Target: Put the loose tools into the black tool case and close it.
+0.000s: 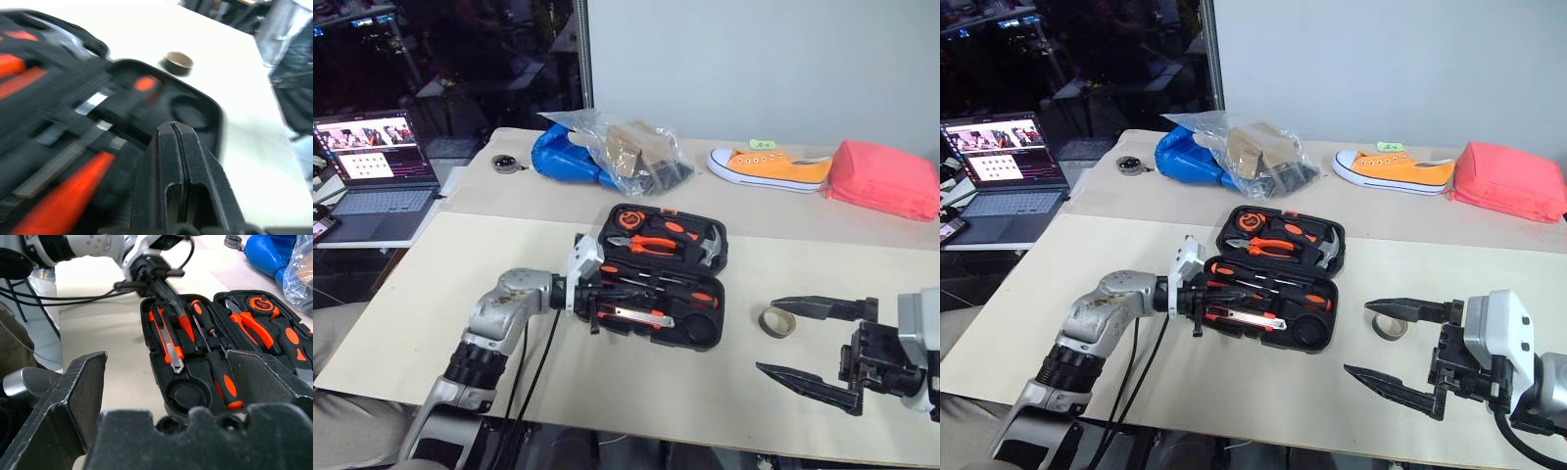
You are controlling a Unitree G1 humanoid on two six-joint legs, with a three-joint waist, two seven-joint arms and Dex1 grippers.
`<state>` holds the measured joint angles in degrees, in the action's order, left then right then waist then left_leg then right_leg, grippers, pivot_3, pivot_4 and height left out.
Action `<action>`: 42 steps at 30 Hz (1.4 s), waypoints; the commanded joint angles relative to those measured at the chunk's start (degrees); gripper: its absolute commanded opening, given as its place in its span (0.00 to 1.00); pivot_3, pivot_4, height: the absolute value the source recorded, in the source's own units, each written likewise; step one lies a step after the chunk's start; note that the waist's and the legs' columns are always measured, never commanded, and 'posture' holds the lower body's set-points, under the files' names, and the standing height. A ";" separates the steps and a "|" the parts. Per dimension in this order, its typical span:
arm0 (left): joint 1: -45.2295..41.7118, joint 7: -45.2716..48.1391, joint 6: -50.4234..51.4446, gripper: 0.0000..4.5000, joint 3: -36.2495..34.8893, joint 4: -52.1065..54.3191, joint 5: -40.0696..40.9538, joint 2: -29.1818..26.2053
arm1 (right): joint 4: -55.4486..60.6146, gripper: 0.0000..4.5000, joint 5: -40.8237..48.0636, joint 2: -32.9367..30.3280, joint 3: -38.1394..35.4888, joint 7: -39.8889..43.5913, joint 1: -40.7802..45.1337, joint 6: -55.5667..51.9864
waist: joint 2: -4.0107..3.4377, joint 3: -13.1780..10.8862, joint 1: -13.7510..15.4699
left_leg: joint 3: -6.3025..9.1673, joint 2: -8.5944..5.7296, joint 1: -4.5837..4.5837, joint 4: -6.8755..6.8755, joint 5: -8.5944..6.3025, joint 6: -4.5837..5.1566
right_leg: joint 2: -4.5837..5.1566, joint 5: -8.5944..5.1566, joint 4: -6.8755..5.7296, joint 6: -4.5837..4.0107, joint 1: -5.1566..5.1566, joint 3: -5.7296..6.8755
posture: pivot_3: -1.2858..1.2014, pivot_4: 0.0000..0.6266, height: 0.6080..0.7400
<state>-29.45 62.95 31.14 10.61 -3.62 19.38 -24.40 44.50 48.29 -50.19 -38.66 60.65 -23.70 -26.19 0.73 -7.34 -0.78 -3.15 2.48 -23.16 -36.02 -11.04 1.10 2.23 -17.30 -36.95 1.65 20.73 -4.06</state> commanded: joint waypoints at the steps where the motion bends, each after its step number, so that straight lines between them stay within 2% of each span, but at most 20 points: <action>1: 1.15 -0.31 -2.51 0.01 4.67 -0.96 -4.96 -2.00 | 1.52 1.00 0.42 0.41 -0.05 -0.93 0.37 0.62 | -0.01 0.01 0.02 | 0.00 -0.01 -0.03 0.01 0.00 0.00 | 0.01 0.00 0.04 0.00 0.02 0.02 | 0.52 0.24 1.00; 6: 2.51 -0.22 -4.07 0.01 10.06 -2.45 -10.02 -4.52 | 1.61 1.00 0.53 0.23 -0.43 -0.82 0.07 0.55 | 0.03 0.03 -0.06 | -0.01 0.01 -0.03 0.09 -0.01 0.00 | 0.02 0.00 0.10 -0.01 0.05 0.02 | 0.52 0.24 1.00; 11: 0.55 -3.11 -5.72 0.01 13.72 -6.36 -15.08 -3.52 | 1.21 1.00 0.19 -0.07 -0.56 -0.48 -0.09 0.58 | -0.04 0.18 0.07 | -0.01 0.01 0.07 0.09 -0.01 0.00 | 0.04 -0.01 0.07 -0.02 -0.05 0.02 | 0.52 0.24 1.00; 14: 0.48 -3.86 -8.99 0.01 15.90 -7.58 -18.19 -3.60 | 1.27 1.00 -0.14 -0.18 -0.05 -1.13 -0.16 -0.01 | 0.00 0.19 0.07 | -0.01 0.03 0.38 0.08 -0.01 0.00 | 0.04 -0.02 0.07 0.00 -0.37 0.02 | 0.52 0.24 1.00; 15: 0.77 -4.08 -10.26 0.01 16.62 -8.05 -19.32 -3.81 | 1.28 1.00 -0.31 -0.19 0.06 -1.32 -0.31 -0.22 | -0.01 0.19 0.08 | -0.01 0.04 0.52 0.08 -0.01 0.00 | 0.08 -0.19 0.08 0.28 -0.49 0.01 | 0.52 0.24 1.00; 17: 1.72 -5.15 -15.61 0.01 18.17 -9.64 -22.52 -4.60 | 1.22 1.00 -0.99 -0.09 0.26 -1.64 -0.86 -0.39 | 0.00 0.24 0.09 | -0.05 0.03 0.71 0.08 -0.01 -0.01 | 0.19 -0.23 0.07 0.35 -0.64 -0.03 | 0.52 0.24 1.00; 20: 3.46 -6.44 -20.63 0.01 14.85 -10.36 -20.12 -2.51 | 0.95 1.00 -1.72 0.27 0.88 -3.37 -0.60 -0.66 | -0.01 0.52 0.08 | -0.13 0.05 0.81 0.10 -0.02 -0.02 | 0.31 -0.40 0.08 -0.02 -0.72 -0.12 | 0.52 0.24 1.00; 24: 5.22 -6.82 -18.04 0.01 4.34 -2.31 -8.01 1.68 | 0.28 1.00 -5.14 0.47 2.20 -7.88 -0.04 -1.48 | 0.03 0.54 0.07 | -0.19 0.16 0.75 0.10 -0.01 -0.01 | 0.40 -0.36 0.06 -0.06 -0.61 -0.20 | 0.52 0.24 1.00; 27: 6.02 -5.21 -14.31 0.01 1.26 4.15 -4.21 -0.35 | -0.32 1.00 -7.59 0.12 3.17 -10.06 -0.55 -3.00 | 0.05 0.52 0.10 | -0.19 0.18 0.33 0.09 0.00 0.00 | 0.30 -0.07 0.06 0.15 -0.25 -0.04 | 0.52 0.24 1.00; 28: 6.26 -4.46 -13.16 0.01 0.72 6.06 -3.23 -1.25 | -0.43 1.00 -7.75 -0.01 3.10 -9.86 -1.04 -3.41 | 0.03 0.53 0.07 | -0.19 0.18 0.17 0.09 0.00 0.01 | 0.23 0.06 0.07 -0.08 -0.08 -0.04 | 0.52 0.24 1.00; 30: 6.74 -1.93 -8.70 0.12 -1.06 11.29 1.32 -3.68 | -0.18 1.00 -9.09 -1.35 2.86 -9.80 -2.24 -5.14 | -0.09 0.59 0.06 | -0.18 0.15 -0.26 0.13 0.00 0.01 | 0.14 0.04 0.05 -0.10 0.36 -0.02 | 0.52 0.24 1.00; 31: 6.53 -0.30 -5.17 0.17 -2.44 14.48 4.79 -5.61 | -0.47 1.00 -11.63 -3.48 3.79 -12.70 -1.91 -8.66 | -0.10 0.58 0.03 | -0.17 0.12 -0.39 0.14 0.00 0.01 | 0.12 0.04 0.02 -0.10 0.47 -0.01 | 0.52 0.24 1.00; 34: 5.87 3.38 3.73 0.40 -5.59 22.73 13.55 -11.56 | -4.42 1.00 -12.77 -7.98 7.89 -14.29 1.95 -13.91 | 0.02 0.46 -0.23 | -0.18 0.11 -0.56 0.15 -0.06 0.01 | 0.10 -0.01 0.10 -0.06 0.59 -0.01 | 0.52 0.24 1.00; 35: 5.40 3.57 6.23 0.49 -6.60 24.87 16.03 -13.09 | -5.63 0.89 -12.72 -9.02 9.36 -14.36 3.49 -15.17 | 0.07 0.41 -0.16 | -0.17 0.12 -0.56 0.15 -0.06 0.00 | 0.10 -0.01 0.12 -0.06 0.58 0.02 | 0.52 0.24 1.00; 36: 5.05 3.44 7.96 0.56 -7.29 26.23 17.76 -14.08 | -6.28 0.85 -12.85 -9.69 10.34 -14.65 4.56 -16.30 | 0.06 0.38 -0.08 | -0.17 0.11 -0.56 0.15 -0.06 0.00 | 0.11 -0.02 0.14 -0.05 0.57 0.03 | 0.52 0.24 1.00; 40: 2.30 2.01 14.48 0.91 -9.80 31.74 23.42 -18.21 | -11.95 0.52 -17.69 -12.26 20.41 -17.39 12.18 -19.68 | 0.17 0.08 0.20 | -0.15 0.06 -0.38 0.11 -0.05 0.01 | 0.14 -0.03 0.09 -0.03 0.48 0.08 | 0.52 0.24 1.00; 41: 1.56 1.14 15.74 0.97 -10.01 32.50 24.59 -18.41 | -12.94 0.52 -18.29 -12.77 21.99 -17.40 13.35 -20.61 | 0.17 0.00 0.24 | -0.14 0.05 -0.39 0.13 -0.04 0.01 | 0.13 -0.03 0.14 -0.03 0.48 0.09 | 0.52 0.24 1.00; 42: 0.96 0.29 16.66 0.97 -10.09 33.00 25.42 -18.42 | -13.77 0.52 -18.37 -13.04 23.16 -17.51 14.52 -21.86 | 0.19 -0.03 0.31 | -0.14 0.04 -0.39 0.10 -0.03 0.02 | 0.14 -0.03 0.12 -0.03 0.47 0.08 | 0.52 0.24 1.00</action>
<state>-26.90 64.78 45.68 1.95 26.72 41.93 -42.51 31.81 31.15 -62.34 -17.06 43.63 -11.03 -45.81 0.92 -7.36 -0.47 -3.30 2.51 -23.53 -35.92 -11.07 1.12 2.39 -17.33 -36.83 1.63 21.18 -3.98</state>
